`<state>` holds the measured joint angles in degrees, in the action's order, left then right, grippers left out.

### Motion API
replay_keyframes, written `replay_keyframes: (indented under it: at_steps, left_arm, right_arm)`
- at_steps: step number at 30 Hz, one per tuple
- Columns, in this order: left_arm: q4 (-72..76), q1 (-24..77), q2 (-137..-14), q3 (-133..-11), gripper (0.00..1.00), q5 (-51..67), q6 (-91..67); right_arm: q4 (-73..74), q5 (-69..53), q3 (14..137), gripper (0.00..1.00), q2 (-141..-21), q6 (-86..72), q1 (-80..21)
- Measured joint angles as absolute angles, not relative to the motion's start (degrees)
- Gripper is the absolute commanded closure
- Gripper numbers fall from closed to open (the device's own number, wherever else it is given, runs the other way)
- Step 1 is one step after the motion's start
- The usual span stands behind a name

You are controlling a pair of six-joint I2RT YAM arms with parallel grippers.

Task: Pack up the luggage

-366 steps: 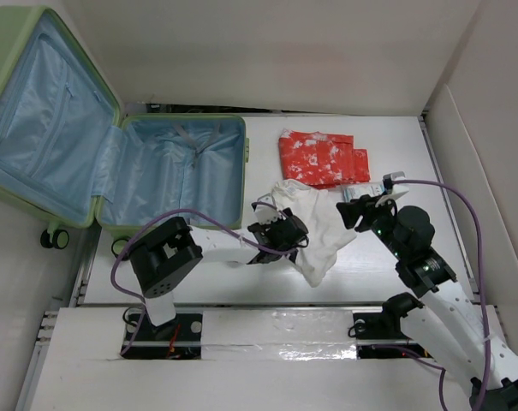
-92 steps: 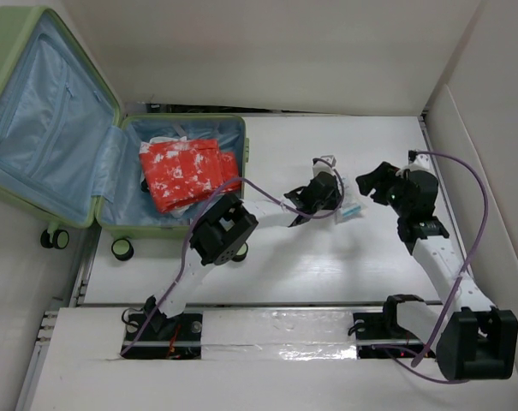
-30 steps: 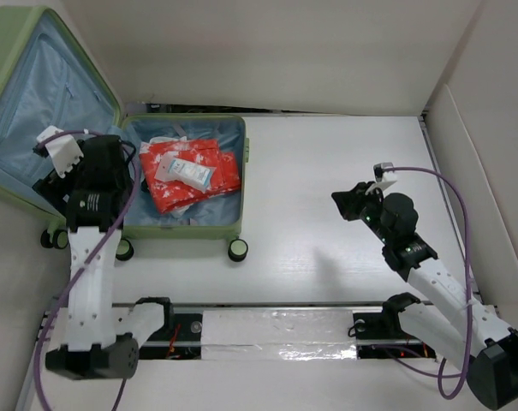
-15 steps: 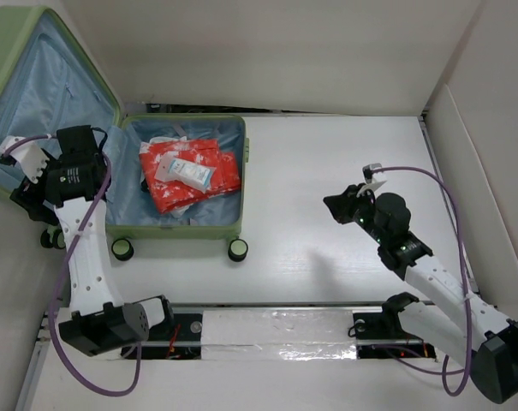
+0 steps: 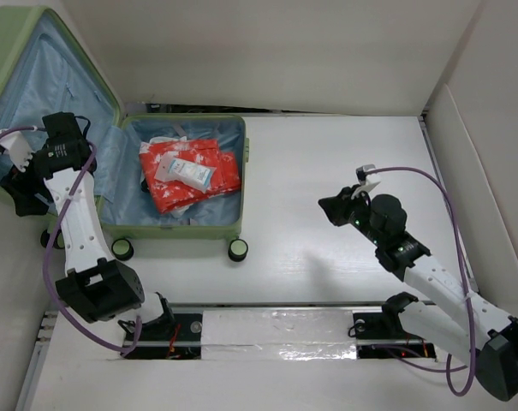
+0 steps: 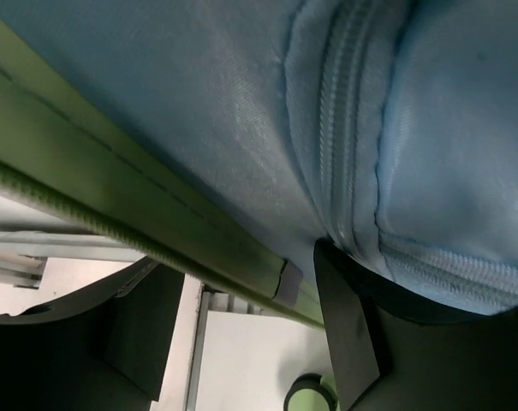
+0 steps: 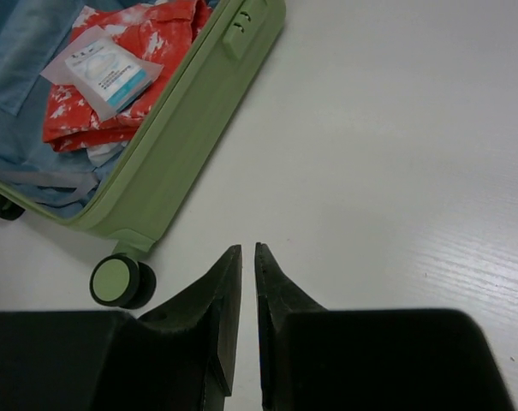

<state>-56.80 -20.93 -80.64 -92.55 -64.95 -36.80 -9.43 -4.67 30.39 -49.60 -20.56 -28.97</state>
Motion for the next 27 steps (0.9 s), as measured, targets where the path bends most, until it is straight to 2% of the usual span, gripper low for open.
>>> replay_keyframes:
  at_steps: [6,9,10,11,16,22,25,27]
  left_arm:
    - [-56.3,-21.3,-80.3,-92.4,0.55,-64.7,-36.9]
    - [-55.8,-21.4,-80.3,-92.4,0.78,-64.5,-36.5]
    - [-55.8,-21.4,-80.4,-92.4,0.92,-64.5,-36.2]
    - [-55.9,-21.4,-80.4,-92.5,0.99,-64.3,-36.2]
    - [-53.6,-18.8,-78.6,-93.0,1.0,-62.3,-36.4]
    - [-47.3,2.3,-67.7,-84.0,1.0,-66.1,-28.7]
    - [-43.9,10.7,-60.8,-79.5,1.0,-59.0,-27.2]
    - [-39.3,12.4,-55.1,-74.9,1.0,-50.6,-24.6]
  right_arm:
    - [-9.4,-4.1,30.8,0.82,-50.8,-20.3,-29.7]
    - [-9.4,-3.5,31.2,0.82,-51.5,-20.1,-30.1]
    - [-9.4,-3.4,31.2,0.82,-51.5,-20.1,-30.1]
    - [-9.4,-3.4,31.2,0.82,-51.5,-20.1,-30.2]
    - [-9.4,-3.4,31.4,0.82,-51.9,-20.0,-30.5]
    - [-9.5,-2.4,32.0,0.82,-56.0,-20.0,-30.5]
    - [-9.5,-1.9,32.2,0.82,-58.5,-20.1,-30.5]
    - [-9.5,-1.7,32.3,0.82,-60.1,-20.1,-30.5]
